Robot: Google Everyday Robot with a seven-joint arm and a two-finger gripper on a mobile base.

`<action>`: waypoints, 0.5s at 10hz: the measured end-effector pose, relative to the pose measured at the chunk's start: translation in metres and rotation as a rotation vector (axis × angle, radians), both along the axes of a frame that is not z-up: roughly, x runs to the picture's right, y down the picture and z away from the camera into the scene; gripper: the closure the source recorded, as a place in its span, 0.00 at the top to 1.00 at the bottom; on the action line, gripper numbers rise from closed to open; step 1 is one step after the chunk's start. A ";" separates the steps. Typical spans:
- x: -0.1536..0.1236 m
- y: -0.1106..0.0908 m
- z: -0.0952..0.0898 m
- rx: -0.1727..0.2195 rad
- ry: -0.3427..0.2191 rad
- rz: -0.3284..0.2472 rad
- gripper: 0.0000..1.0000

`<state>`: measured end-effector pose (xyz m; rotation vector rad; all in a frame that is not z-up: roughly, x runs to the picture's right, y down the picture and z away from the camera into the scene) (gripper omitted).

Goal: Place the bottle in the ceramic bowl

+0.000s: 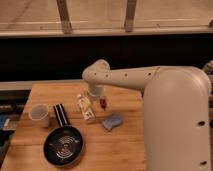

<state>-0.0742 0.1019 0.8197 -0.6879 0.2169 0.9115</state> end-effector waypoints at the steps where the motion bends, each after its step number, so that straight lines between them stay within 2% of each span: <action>1: -0.015 0.014 -0.005 -0.027 -0.030 -0.026 0.80; 3: -0.038 0.032 -0.007 -0.048 -0.070 -0.080 0.80; 5: -0.051 0.042 0.005 -0.041 -0.097 -0.126 0.80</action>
